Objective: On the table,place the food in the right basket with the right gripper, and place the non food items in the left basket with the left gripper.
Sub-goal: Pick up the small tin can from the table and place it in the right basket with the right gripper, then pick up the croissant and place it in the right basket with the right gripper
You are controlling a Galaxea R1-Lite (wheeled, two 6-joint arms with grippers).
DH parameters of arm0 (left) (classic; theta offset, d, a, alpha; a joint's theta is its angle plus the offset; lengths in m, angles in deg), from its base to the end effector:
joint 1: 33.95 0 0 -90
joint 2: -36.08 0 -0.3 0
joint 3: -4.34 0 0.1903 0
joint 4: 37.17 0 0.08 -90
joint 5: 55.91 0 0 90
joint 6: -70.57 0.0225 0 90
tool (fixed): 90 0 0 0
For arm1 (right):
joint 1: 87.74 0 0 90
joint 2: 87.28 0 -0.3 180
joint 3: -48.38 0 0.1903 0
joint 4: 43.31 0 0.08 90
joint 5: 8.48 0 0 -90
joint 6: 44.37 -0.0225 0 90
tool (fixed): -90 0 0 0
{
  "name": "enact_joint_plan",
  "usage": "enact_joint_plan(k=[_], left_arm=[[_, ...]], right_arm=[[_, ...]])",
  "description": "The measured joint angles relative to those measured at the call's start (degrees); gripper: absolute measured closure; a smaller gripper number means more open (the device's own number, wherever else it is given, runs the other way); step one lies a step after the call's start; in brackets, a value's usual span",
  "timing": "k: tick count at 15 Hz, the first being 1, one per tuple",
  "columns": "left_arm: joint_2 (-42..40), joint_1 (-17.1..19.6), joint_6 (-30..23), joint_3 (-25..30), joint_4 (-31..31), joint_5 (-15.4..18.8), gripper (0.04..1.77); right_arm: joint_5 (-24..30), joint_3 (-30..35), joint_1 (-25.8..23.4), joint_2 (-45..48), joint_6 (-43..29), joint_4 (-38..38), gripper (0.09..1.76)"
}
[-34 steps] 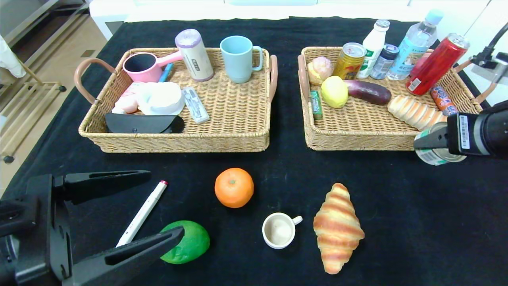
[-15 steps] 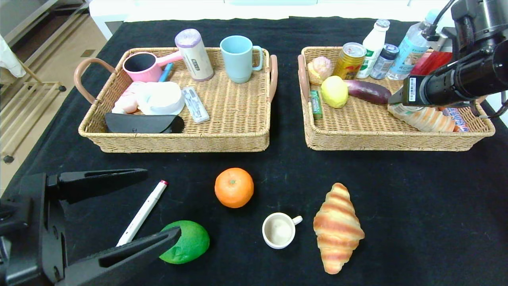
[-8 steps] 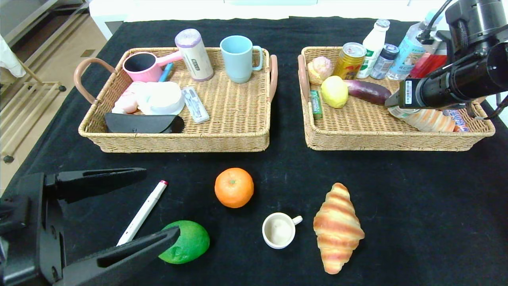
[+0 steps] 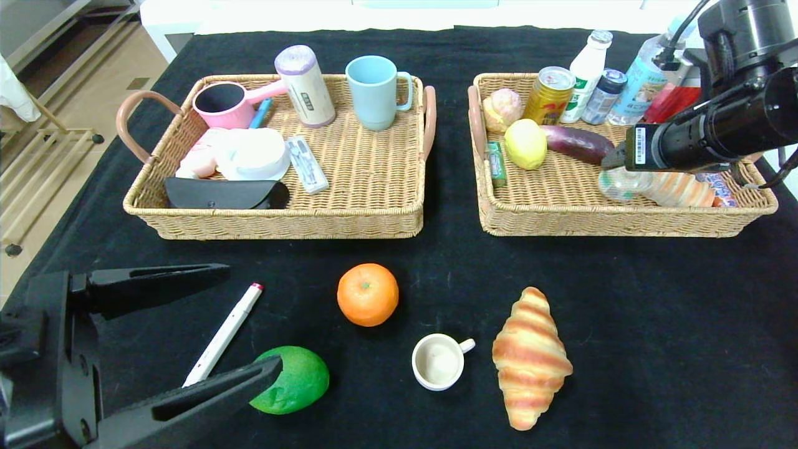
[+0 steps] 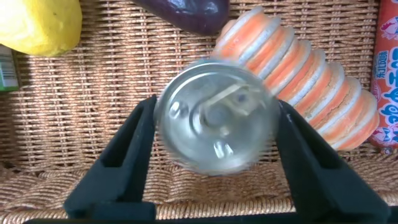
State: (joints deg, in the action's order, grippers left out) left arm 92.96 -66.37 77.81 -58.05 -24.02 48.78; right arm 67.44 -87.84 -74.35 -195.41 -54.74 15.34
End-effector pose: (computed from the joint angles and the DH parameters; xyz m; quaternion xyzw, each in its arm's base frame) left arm 0.1036 -0.0726 0.2560 0.0680 0.0405 -0.4021 0.9122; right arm 0.3407 0.0755 0.3229 0.0249 0.2544 -0.0289 0.9663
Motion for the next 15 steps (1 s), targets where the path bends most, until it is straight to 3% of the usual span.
enact_joint_plan(k=[9, 15], left_arm=[[-0.1, 0.0, 0.11, 0.0, 0.0, 0.02, 0.09], [-0.24, 0.0, 0.09, 0.29, 0.02, -0.02, 0.09]], right_arm=[[-0.16, 0.15, 1.39, 2.16, -1.34, 0.63, 0.26], [-1.05, 2.1, 11.95, 8.72, -14.67, 13.42, 0.2]])
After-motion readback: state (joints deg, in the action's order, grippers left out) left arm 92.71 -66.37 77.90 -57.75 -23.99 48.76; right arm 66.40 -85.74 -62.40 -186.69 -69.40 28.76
